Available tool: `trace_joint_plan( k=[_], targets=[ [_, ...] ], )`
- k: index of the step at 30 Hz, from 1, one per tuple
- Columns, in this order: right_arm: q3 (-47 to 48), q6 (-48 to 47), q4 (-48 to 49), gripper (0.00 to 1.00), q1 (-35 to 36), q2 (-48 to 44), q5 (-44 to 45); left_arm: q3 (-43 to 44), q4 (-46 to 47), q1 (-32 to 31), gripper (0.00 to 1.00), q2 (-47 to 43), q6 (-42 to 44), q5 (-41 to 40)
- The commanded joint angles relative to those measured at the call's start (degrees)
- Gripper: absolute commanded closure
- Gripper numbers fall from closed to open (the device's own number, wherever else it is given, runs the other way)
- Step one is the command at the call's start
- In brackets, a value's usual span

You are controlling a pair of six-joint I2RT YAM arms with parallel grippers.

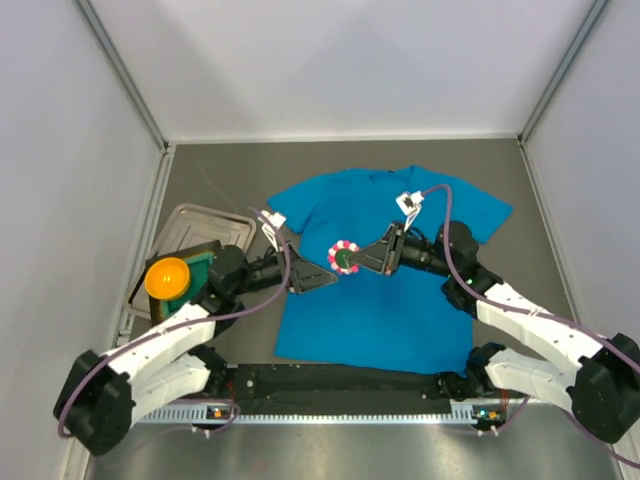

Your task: Remove the brooch from the garment

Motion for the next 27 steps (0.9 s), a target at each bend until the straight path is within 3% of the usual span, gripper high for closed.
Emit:
trace_joint_plan(
  k=[1,4,5,6,8,12,16,21,27],
  targets=[
    [4.53,-14.29,-7.30,1.00,0.69,-3.65,5.07,-0.50,-14.17,2.19,0.33,-11.33,2.74,-3.70],
    [5.06,-21.42,-9.32,1.00,1.21,-4.70,6.39,3.09,-30.68,3.25,0.32,-19.94,3.80,-11.33],
    [4.80,-23.27,-9.50,1.00,1.39,-5.05,7.62,4.41,-40.65,3.77,0.32,-21.81,3.63,-14.05],
    [4.71,-25.12,-9.85,1.00,1.91,-5.58,8.15,7.38,-44.83,4.04,0.32,-23.57,2.67,-20.69],
    [4.71,-30.83,-10.82,1.00,3.58,-6.02,9.64,9.77,-51.53,4.48,0.30,-26.92,-3.20,-25.05],
    [5.50,-39.88,-11.70,1.00,8.85,-6.29,11.84,11.63,-49.63,4.48,0.32,-27.20,-18.13,-26.91],
    [5.94,-49.54,-10.82,1.00,15.70,-6.64,16.32,13.91,-50.49,4.48,0.39,-20.10,-32.20,-21.83],
    [8.48,-56.33,-13.01,1.00,21.07,-4.54,20.72,24.98,-64.36,4.57,0.41,-12.53,-28.55,-22.07],
    [11.65,-63.54,-15.48,1.00,25.99,-0.40,27.39,23.85,-64.21,4.57,0.41,-14.00,-30.47,-22.16]
  ],
)
